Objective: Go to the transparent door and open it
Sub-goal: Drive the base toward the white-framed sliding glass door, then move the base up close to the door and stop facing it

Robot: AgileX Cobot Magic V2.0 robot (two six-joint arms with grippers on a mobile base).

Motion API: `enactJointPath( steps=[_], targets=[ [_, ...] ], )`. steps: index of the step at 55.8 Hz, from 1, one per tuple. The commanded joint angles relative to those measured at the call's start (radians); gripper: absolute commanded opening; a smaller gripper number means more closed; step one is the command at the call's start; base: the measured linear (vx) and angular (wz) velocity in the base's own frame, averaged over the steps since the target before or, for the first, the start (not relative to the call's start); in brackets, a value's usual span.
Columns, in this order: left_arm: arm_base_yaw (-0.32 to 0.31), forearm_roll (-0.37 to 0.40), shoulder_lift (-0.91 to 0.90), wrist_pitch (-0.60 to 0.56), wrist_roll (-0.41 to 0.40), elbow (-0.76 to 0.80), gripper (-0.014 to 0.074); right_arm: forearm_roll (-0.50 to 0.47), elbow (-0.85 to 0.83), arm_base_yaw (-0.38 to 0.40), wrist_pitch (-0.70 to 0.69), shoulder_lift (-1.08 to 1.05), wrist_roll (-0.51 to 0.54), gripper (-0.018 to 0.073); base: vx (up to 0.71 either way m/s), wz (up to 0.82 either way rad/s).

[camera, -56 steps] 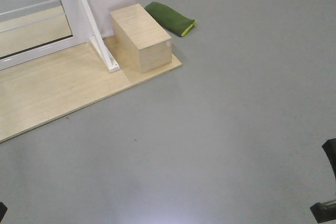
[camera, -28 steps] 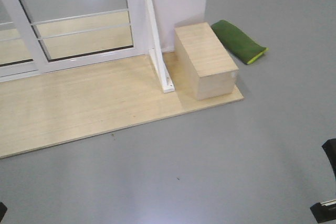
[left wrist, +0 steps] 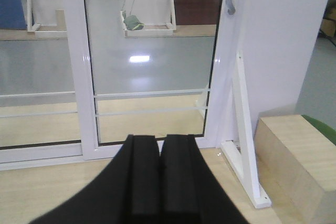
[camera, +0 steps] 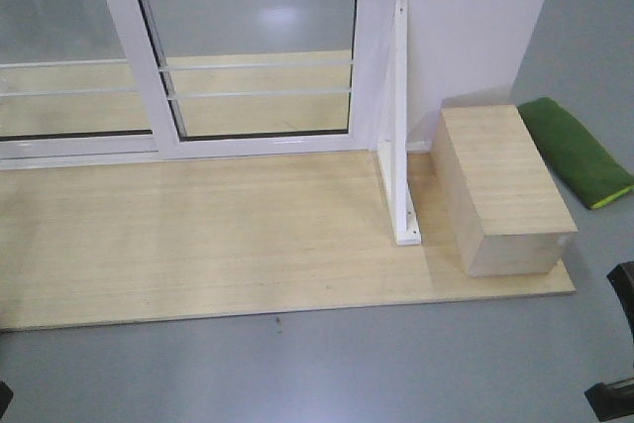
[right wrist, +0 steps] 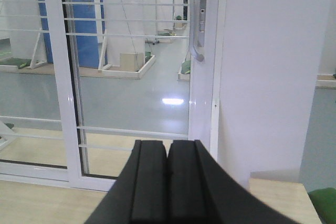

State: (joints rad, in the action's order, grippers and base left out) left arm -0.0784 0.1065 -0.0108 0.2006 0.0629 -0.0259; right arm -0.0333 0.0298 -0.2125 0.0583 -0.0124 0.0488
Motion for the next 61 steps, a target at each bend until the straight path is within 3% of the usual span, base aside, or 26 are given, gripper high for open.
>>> enactJointPath(
  steps=[1, 61],
  targets=[
    [0.0, 0.012, -0.014, -0.08, 0.0, 0.021, -0.0006, 0.009, 0.003, 0.008, -0.086, -0.012, 0.009, -0.0009, 0.5, 0.19],
    [0.0, 0.012, -0.014, -0.08, 0.0, 0.021, -0.0006, 0.009, 0.003, 0.008, -0.086, -0.012, 0.009, -0.0009, 0.45, 0.07]
  ],
)
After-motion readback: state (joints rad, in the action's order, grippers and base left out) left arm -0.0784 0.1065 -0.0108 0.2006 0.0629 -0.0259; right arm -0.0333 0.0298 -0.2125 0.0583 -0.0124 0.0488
